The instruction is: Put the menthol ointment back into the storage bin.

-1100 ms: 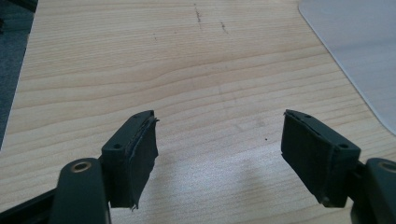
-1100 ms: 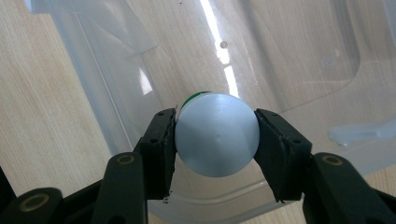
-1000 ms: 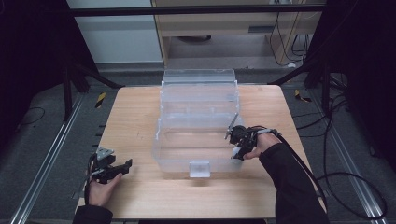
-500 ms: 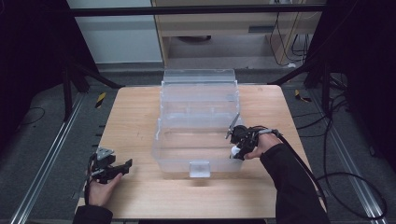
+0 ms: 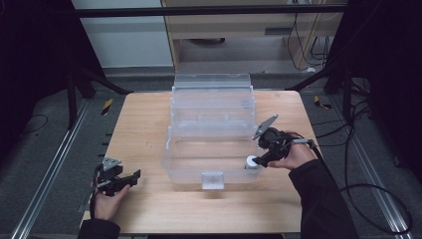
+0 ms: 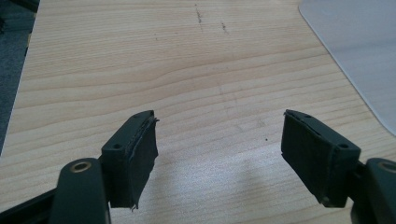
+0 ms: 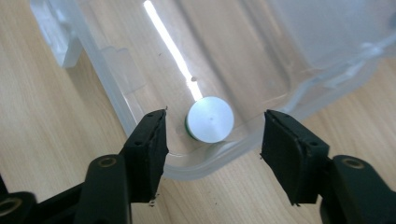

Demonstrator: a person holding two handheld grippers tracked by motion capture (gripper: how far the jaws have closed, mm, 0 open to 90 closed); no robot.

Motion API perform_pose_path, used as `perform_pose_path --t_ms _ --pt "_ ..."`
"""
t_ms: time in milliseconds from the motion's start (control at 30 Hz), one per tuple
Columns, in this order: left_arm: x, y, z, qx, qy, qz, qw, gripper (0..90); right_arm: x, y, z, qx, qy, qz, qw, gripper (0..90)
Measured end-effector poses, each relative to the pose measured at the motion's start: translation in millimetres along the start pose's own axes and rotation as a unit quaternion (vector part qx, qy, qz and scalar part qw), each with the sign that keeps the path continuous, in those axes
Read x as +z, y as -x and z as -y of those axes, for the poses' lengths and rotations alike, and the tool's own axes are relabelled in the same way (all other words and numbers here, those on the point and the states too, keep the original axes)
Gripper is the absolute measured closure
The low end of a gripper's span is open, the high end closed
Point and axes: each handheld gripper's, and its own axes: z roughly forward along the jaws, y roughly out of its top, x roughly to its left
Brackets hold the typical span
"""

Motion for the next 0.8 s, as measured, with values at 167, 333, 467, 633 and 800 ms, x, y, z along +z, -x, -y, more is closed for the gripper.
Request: perform_pose_path --t_ms 167,333,467,633,800 --pt "-0.4 0.5 -0.1 -0.001 0.002 0.000 1.0000 26.6 -14.0 -0.2 17.8 0.045 0.080 0.027 0.9954 32.6" --pt "-1.6 0.4 -0.2 0.000 0.003 0.005 1.0000 29.5 -20.1 1.6 43.7 0.119 0.144 0.057 0.9807 29.5" --pt "-2.4 0.5 -0.4 0.000 0.004 0.007 1.0000 33.0 -17.9 0.4 69.0 0.159 0.180 0.066 0.9685 27.7" --pt "-3.3 0.6 -0.6 -0.001 0.005 0.009 0.9999 37.8 -9.0 -0.5 100.9 0.203 0.214 0.084 0.9518 26.4" --pt "-2.5 0.5 -0.1 -0.001 0.005 0.005 1.0000 36.3 6.8 3.2 136.1 0.269 0.237 0.089 0.9295 23.0"
